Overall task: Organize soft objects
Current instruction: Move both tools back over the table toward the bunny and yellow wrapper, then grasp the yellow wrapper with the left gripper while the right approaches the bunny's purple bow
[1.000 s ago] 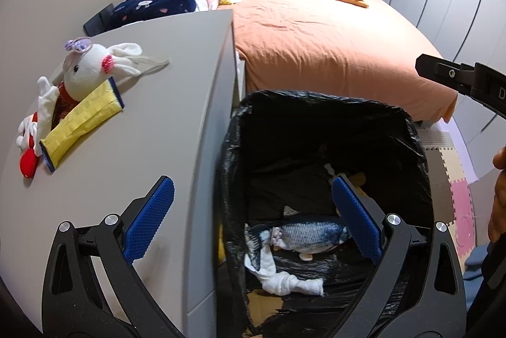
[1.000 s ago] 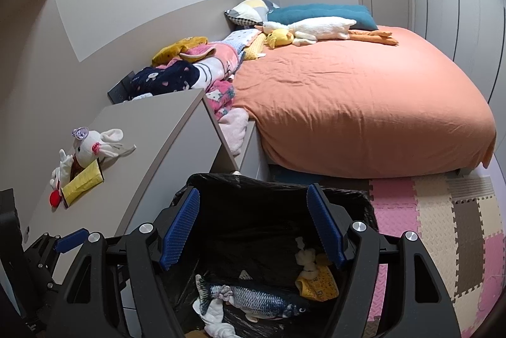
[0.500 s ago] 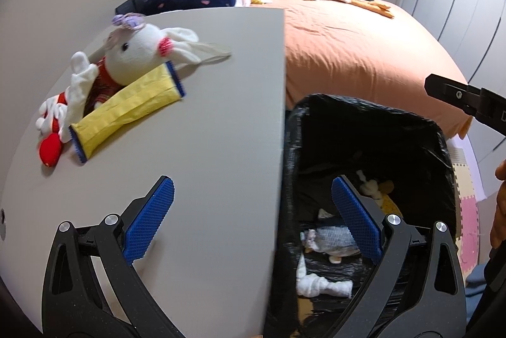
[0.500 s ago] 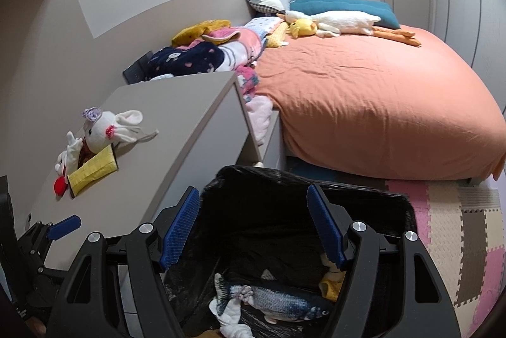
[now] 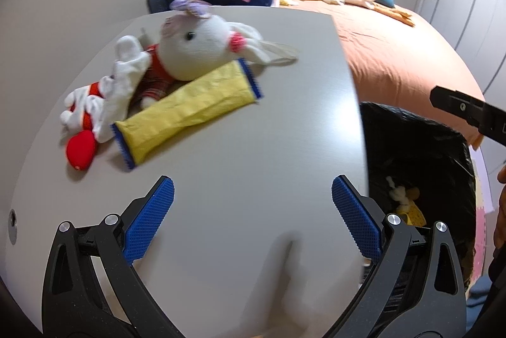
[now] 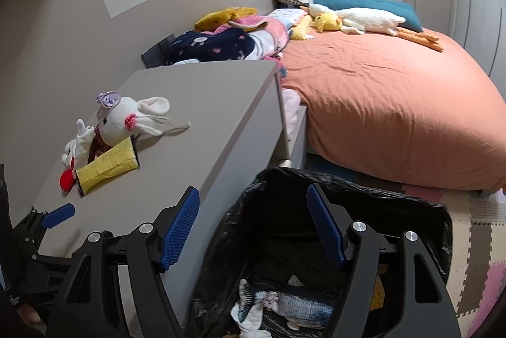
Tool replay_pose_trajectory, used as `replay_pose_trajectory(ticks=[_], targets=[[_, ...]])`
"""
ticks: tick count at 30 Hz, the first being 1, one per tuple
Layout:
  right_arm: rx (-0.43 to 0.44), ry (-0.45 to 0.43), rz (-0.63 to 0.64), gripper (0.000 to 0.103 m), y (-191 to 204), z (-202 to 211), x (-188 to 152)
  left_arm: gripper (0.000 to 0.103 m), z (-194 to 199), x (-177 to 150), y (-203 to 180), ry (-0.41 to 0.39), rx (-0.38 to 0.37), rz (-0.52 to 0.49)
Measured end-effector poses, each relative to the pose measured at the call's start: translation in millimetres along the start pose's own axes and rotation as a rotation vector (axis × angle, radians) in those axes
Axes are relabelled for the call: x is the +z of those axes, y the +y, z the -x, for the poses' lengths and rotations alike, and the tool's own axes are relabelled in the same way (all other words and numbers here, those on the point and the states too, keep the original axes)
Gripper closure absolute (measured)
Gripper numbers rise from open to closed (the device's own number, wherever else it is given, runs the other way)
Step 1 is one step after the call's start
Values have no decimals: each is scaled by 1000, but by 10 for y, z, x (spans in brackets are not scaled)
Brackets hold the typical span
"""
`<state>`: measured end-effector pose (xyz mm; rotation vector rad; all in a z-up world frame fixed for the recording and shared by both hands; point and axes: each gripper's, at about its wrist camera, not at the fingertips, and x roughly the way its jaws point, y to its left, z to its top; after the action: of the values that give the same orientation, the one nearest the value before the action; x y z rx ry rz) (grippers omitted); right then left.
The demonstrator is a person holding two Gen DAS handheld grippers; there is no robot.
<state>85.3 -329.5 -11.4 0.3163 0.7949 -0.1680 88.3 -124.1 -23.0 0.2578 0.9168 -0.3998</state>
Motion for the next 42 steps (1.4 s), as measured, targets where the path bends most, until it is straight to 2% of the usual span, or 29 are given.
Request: replay_pose_trajectory(ticks=[3, 7, 11, 20, 23, 33, 35, 37, 42], targets=[[7, 9, 13, 32, 100, -86, 33, 6, -24, 27, 126, -3, 10, 10], [13, 22, 23, 32, 187, -196, 69, 6, -66, 87, 223, -15, 23, -41], [17, 32, 26, 32, 247, -308, 109, 6, -93, 163, 298, -16, -12, -84], [10, 39, 26, 32, 302, -476, 238, 8, -267, 411, 326, -25, -44, -295], [10, 38, 25, 32, 316, -518, 278, 14, -386, 461, 360, 3, -45, -322], [41, 39, 52, 32, 523, -670, 402, 32, -621, 518, 505, 55, -64, -307], [49, 39, 60, 32, 583, -701, 428, 38, -632, 533, 547, 59, -72, -286], [54, 40, 68, 32, 637, -729, 450, 53, -639, 553, 597, 64, -90, -257], [73, 34, 94, 32, 809, -800, 531, 65, -645, 559, 665, 51, -91, -213]])
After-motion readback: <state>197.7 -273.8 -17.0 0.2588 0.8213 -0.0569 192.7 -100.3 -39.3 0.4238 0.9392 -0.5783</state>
